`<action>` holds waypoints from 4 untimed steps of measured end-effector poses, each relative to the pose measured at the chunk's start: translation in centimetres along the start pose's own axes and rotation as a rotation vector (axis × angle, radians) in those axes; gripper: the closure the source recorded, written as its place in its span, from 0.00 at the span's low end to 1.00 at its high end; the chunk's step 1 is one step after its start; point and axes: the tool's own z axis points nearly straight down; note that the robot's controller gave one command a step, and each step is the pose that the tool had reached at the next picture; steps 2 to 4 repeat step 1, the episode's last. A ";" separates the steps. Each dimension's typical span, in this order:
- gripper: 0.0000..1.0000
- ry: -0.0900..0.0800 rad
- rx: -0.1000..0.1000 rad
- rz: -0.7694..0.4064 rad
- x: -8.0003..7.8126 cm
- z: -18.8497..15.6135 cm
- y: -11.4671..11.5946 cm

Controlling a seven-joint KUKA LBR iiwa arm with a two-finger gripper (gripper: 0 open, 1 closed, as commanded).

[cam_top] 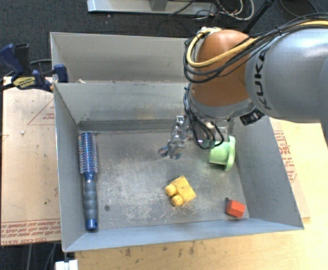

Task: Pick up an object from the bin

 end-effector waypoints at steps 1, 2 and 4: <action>1.00 -0.017 -0.002 -0.035 -0.6 -6.1 -0.7; 1.00 -0.017 -0.002 -0.035 -0.6 -6.1 -0.7; 1.00 -0.017 -0.002 -0.035 -0.6 -6.1 -0.7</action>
Offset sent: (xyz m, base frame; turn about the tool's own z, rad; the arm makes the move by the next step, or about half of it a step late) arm 0.0043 -0.0074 0.0570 -0.0368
